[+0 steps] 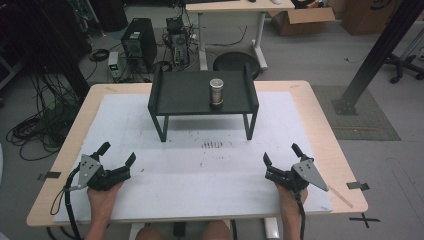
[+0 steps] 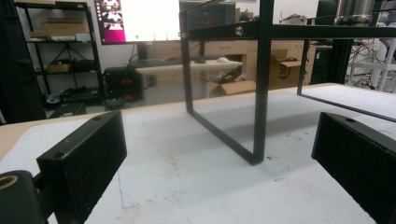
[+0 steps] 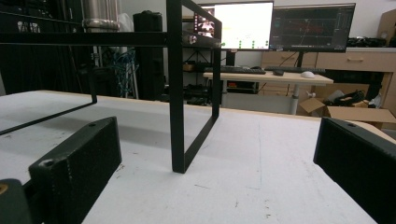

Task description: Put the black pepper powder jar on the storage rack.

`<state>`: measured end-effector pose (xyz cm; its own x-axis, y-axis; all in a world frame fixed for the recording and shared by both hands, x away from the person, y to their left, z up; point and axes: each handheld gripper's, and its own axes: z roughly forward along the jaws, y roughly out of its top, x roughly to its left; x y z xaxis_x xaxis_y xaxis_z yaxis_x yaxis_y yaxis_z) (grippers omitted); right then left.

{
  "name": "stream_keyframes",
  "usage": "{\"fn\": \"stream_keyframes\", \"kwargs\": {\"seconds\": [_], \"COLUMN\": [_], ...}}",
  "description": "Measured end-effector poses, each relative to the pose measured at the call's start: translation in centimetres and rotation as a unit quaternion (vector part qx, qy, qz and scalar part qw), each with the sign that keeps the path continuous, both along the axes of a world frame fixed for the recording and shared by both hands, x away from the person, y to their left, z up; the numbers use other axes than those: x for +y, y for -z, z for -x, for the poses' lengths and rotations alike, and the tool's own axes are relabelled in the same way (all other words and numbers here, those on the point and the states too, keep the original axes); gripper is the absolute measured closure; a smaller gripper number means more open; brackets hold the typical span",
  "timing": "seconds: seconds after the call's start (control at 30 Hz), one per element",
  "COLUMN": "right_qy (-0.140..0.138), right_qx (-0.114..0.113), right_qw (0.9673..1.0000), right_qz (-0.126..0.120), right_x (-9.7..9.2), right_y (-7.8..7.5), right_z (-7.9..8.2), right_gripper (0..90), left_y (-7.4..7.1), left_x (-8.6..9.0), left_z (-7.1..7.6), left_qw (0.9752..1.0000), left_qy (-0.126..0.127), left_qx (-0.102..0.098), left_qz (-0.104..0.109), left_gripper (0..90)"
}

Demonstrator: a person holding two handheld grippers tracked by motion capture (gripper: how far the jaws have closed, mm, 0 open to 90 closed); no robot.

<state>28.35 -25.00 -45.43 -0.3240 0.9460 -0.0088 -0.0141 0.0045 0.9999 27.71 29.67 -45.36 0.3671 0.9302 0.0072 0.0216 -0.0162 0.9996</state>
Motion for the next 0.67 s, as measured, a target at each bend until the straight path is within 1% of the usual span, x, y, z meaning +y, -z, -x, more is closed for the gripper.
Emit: {"fn": "stream_keyframes", "kwargs": {"seconds": [0.67], "right_qy": [-0.001], "right_qx": [-0.003], "right_qw": [1.0000], "right_qz": [0.000], "right_x": [0.01], "right_y": [0.02], "right_z": [0.07], "right_gripper": [1.1], "left_y": [0.00], "left_x": [-0.02], "left_z": [0.02], "left_qw": [1.0000], "left_qy": [-0.001], "left_qx": [-0.001], "left_qz": [0.000], "left_gripper": [3.6]}}
